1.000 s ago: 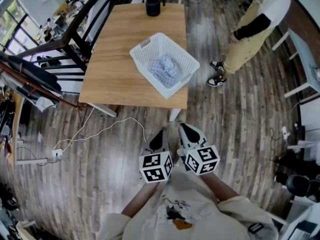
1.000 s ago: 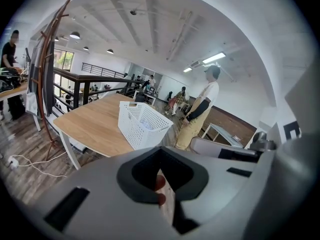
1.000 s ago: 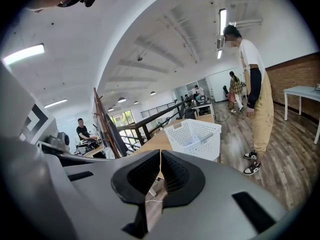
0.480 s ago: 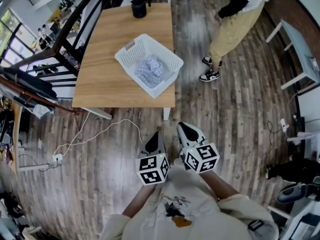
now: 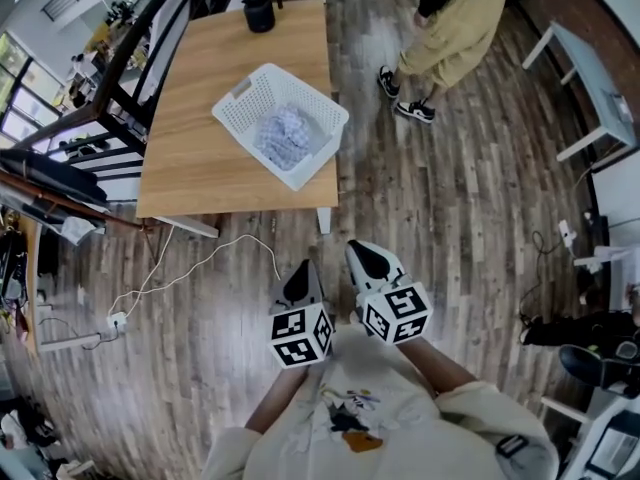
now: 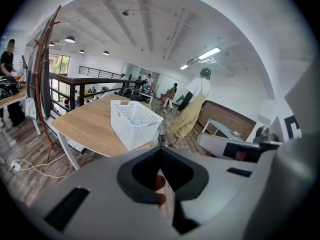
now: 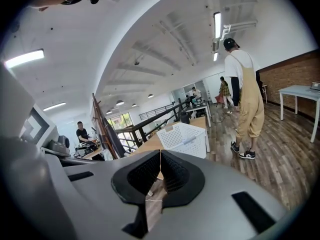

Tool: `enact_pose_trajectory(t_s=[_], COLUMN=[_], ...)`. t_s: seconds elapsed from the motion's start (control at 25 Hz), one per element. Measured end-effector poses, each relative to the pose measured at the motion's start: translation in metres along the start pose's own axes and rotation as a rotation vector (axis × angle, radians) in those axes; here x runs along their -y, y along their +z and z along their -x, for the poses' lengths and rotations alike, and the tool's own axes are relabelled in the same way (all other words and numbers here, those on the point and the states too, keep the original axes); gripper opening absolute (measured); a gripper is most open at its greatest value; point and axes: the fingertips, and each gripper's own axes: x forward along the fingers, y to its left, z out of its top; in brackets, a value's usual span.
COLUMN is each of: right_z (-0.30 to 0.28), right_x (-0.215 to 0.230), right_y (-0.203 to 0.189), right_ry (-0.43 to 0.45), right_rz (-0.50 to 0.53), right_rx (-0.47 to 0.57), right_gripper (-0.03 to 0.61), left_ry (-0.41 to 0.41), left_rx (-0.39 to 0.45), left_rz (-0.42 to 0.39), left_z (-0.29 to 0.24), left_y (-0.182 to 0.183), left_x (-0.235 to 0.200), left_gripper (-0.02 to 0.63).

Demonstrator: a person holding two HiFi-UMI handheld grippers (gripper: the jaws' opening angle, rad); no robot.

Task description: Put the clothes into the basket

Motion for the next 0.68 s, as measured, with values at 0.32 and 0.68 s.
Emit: enact_pose_trajectory(t_s=[0.32,0.68], right_z=[0.003,0.004], right_x=[0.002,0.011], right_y=[0.003,0.003], right_ry=[-0.006,-0.032], right_rz=[0.004,-0.007], right_rx=[0.008,0.013], right_gripper=[0.023,0.024], left_ry=[-0.012,-0.043], left_rx=[0.011,-0.006], left_rz=[-0.009,-0.04], left_z=[-0.001,-0.009], left_y=[0.005,0.003], left_x=[0.004,0.015], left_gripper=[0.002,0.001])
